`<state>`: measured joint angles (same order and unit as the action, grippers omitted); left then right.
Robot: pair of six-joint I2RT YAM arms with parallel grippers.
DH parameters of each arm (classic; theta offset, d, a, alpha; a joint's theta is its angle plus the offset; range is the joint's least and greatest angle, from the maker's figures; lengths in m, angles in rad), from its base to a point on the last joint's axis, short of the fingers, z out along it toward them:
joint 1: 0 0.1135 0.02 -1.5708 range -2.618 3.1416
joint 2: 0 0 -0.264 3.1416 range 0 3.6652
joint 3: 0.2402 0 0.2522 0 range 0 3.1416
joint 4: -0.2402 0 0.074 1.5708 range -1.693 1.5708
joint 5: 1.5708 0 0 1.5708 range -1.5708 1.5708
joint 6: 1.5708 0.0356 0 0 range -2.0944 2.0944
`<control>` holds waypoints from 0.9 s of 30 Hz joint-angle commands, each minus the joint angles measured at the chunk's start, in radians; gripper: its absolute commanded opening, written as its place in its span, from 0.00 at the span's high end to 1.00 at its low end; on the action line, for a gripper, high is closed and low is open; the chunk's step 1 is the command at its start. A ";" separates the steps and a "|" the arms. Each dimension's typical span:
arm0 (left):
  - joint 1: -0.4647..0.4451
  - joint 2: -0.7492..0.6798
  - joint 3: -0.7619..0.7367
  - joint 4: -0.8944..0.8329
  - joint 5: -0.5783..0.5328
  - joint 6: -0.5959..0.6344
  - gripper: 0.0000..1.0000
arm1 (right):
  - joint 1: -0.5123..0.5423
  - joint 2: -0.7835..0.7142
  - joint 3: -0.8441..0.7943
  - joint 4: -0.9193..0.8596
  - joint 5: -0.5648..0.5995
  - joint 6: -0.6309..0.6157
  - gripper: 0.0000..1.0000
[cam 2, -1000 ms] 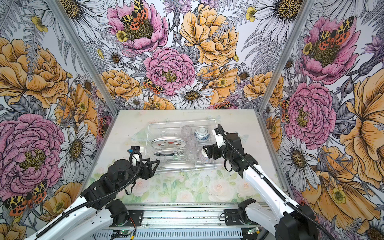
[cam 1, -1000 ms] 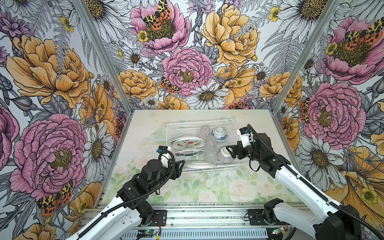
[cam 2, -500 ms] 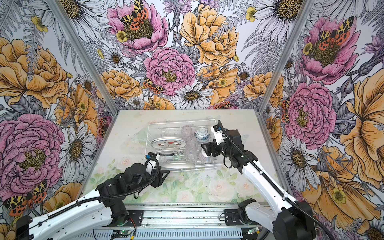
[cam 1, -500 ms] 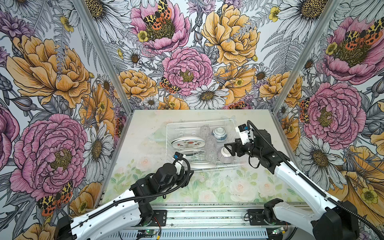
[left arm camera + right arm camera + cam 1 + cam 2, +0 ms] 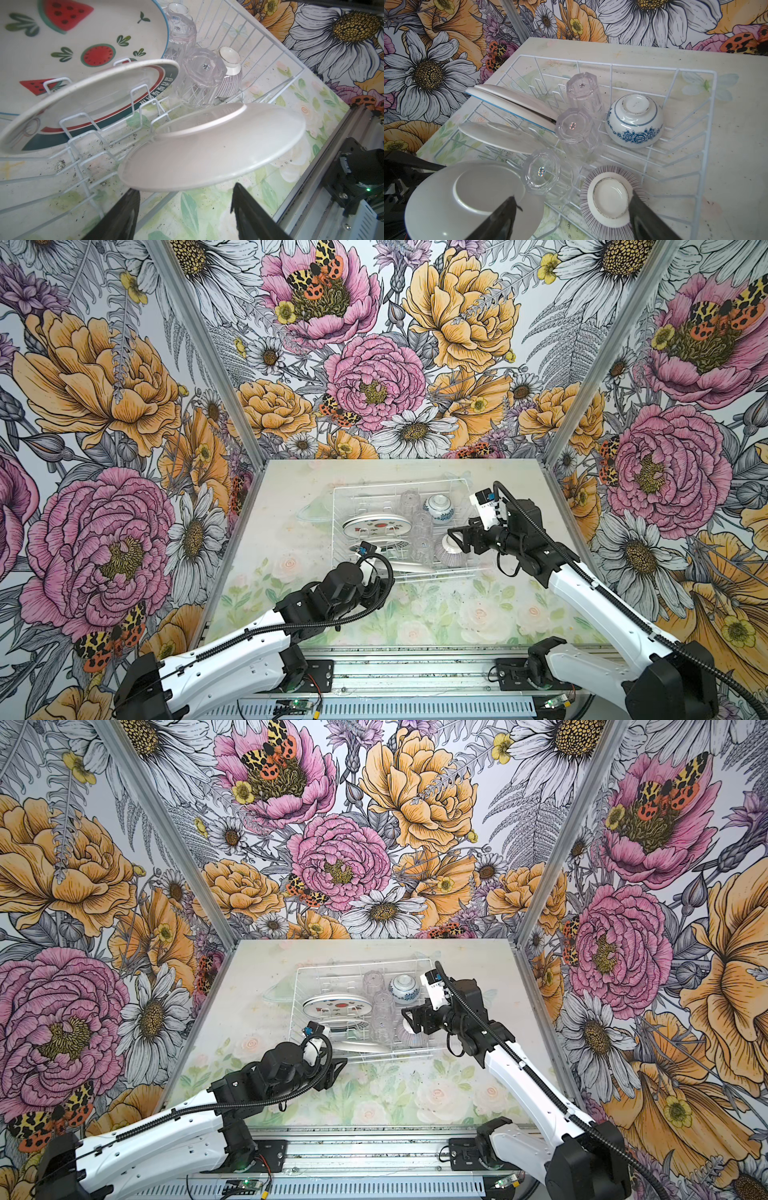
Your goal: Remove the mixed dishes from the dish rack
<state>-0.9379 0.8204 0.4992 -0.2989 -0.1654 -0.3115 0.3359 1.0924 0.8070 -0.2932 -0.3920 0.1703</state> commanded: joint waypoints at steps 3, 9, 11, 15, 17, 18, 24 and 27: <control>-0.004 -0.008 0.019 0.022 -0.037 0.041 0.14 | -0.009 -0.010 -0.011 0.028 -0.036 -0.017 0.14; -0.003 0.030 0.041 0.028 -0.036 0.085 0.13 | -0.010 0.001 -0.011 0.028 -0.039 -0.016 0.14; -0.003 0.039 0.040 0.043 -0.037 0.101 0.13 | -0.009 0.004 -0.012 0.028 -0.039 -0.017 0.14; 0.003 0.053 0.034 0.082 -0.037 0.136 0.17 | -0.010 0.008 -0.013 0.028 -0.039 -0.016 0.14; 0.009 0.060 0.037 0.095 -0.030 0.151 0.19 | -0.009 0.010 -0.014 0.029 -0.039 -0.014 0.14; 0.013 0.062 0.036 0.105 -0.020 0.159 0.20 | -0.010 0.012 -0.013 0.029 -0.039 -0.014 0.14; 0.056 0.090 0.051 0.127 0.026 0.196 0.26 | -0.010 0.021 -0.011 0.029 -0.035 -0.017 0.14; 0.068 0.121 0.063 0.140 0.049 0.217 0.30 | -0.010 0.023 -0.008 0.029 -0.033 -0.016 0.14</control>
<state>-0.8837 0.9215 0.5259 -0.2043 -0.1566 -0.1371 0.3321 1.1091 0.8059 -0.2935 -0.4168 0.1631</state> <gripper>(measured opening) 0.703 0.856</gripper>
